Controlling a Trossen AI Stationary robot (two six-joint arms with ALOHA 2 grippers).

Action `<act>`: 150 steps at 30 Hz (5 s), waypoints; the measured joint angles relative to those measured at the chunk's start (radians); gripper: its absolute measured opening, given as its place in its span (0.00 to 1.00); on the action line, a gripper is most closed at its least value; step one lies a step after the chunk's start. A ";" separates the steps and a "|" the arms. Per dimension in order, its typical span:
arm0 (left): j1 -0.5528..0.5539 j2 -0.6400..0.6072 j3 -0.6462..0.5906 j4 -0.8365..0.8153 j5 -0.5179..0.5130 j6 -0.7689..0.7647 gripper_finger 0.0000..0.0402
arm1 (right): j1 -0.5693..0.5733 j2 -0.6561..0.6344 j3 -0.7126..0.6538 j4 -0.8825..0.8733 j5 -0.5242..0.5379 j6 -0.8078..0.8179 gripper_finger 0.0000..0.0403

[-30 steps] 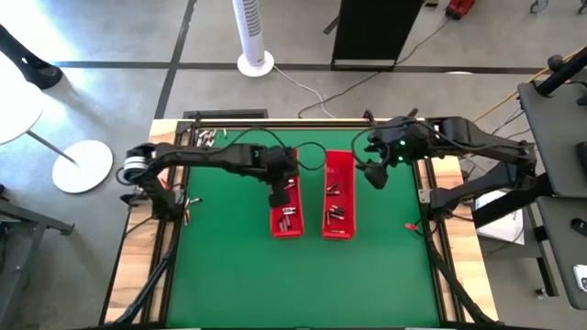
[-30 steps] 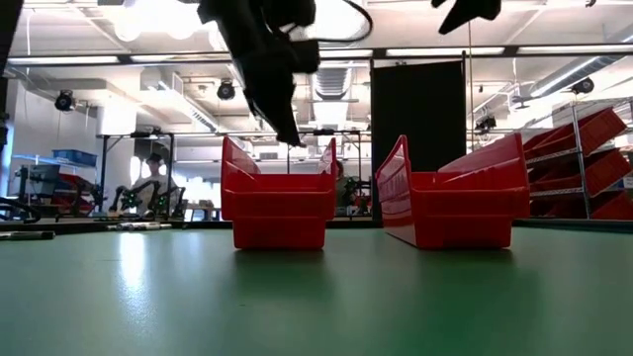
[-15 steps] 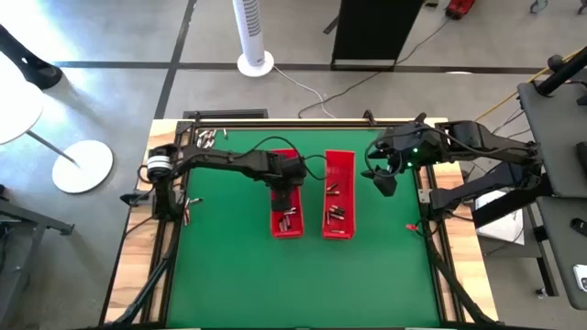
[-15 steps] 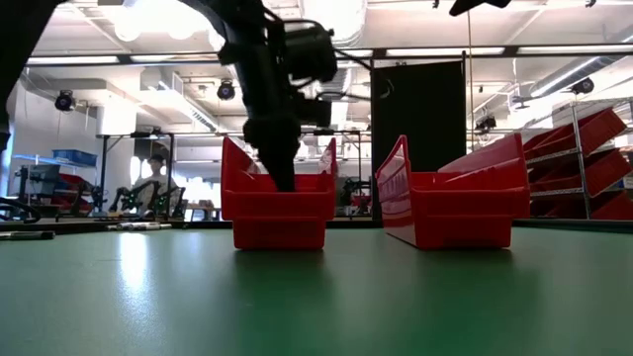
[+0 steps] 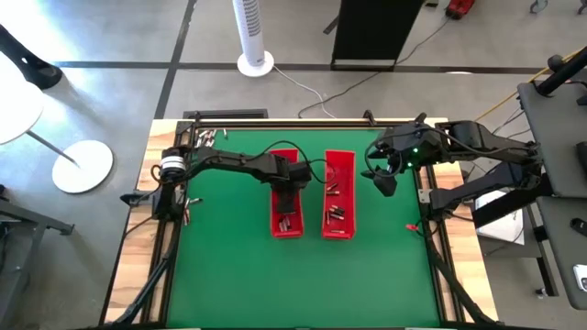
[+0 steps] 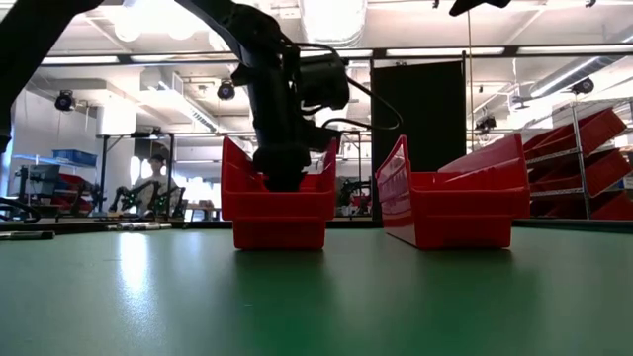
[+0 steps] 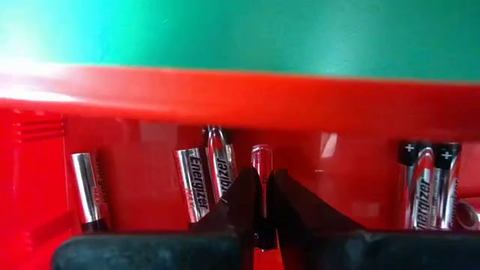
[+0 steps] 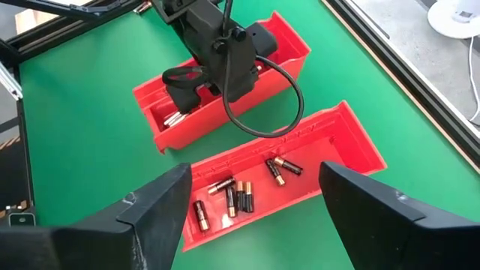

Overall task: Sort batteries
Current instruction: Put the silver battery into the left red bin

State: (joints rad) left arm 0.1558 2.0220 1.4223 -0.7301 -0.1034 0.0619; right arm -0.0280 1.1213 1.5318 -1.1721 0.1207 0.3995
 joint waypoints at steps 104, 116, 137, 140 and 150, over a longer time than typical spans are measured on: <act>0.755 -0.164 -0.410 0.315 -0.306 -0.902 0.11 | -0.065 0.299 0.084 -0.013 0.326 -0.045 0.69; 0.708 -0.292 -0.413 0.288 -0.177 -0.657 0.02 | -0.066 0.294 0.084 -0.007 0.326 -0.108 0.68; 0.185 -0.786 -0.408 0.245 0.154 -0.257 0.01 | -0.091 0.247 0.087 -0.001 0.326 -0.236 0.64; 0.087 -0.782 -0.408 0.273 0.156 -0.200 0.01 | -0.091 0.202 0.089 -0.001 0.326 -0.202 0.63; -0.026 -0.639 -0.405 0.405 0.142 -0.122 0.02 | -0.058 0.044 0.084 -0.011 0.324 -0.067 0.60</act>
State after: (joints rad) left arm 0.1297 1.3828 1.0173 -0.3254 0.0384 -0.0599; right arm -0.0858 1.1651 1.6161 -1.1833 0.4450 0.3328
